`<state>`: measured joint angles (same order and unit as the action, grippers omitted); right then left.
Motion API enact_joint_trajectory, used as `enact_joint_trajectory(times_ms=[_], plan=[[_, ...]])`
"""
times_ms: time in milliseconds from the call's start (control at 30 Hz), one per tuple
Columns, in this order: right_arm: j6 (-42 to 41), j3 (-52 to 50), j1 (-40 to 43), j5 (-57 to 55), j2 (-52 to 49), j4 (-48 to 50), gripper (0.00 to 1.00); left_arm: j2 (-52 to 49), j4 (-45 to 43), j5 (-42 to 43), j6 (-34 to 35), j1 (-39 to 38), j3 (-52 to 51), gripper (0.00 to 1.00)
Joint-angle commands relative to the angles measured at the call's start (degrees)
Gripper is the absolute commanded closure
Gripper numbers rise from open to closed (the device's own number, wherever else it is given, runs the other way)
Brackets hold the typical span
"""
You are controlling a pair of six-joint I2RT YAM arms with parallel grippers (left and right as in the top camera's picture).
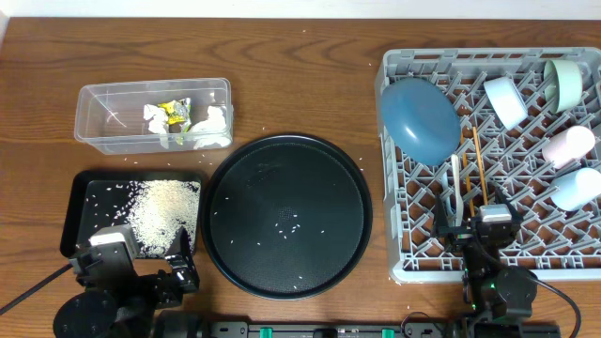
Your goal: Sort waste into correct bins and load items into the dishwasher rack
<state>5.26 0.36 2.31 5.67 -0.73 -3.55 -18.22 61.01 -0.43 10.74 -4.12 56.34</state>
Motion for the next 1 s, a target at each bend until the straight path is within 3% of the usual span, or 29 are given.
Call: enact_joint_trajectory(times_ms=[0,967], plan=[[0.83,-0.04,-0.61,-0.07,0.44,-0.26,0.01,0.07,-0.24,-0.66,0.7,0.35,-0.31,0.02],[0.83,-0.04,-0.61,-0.07,0.44,-0.26,0.01,0.28,-0.39,-1.84,0.7,0.35,-0.9,0.02]])
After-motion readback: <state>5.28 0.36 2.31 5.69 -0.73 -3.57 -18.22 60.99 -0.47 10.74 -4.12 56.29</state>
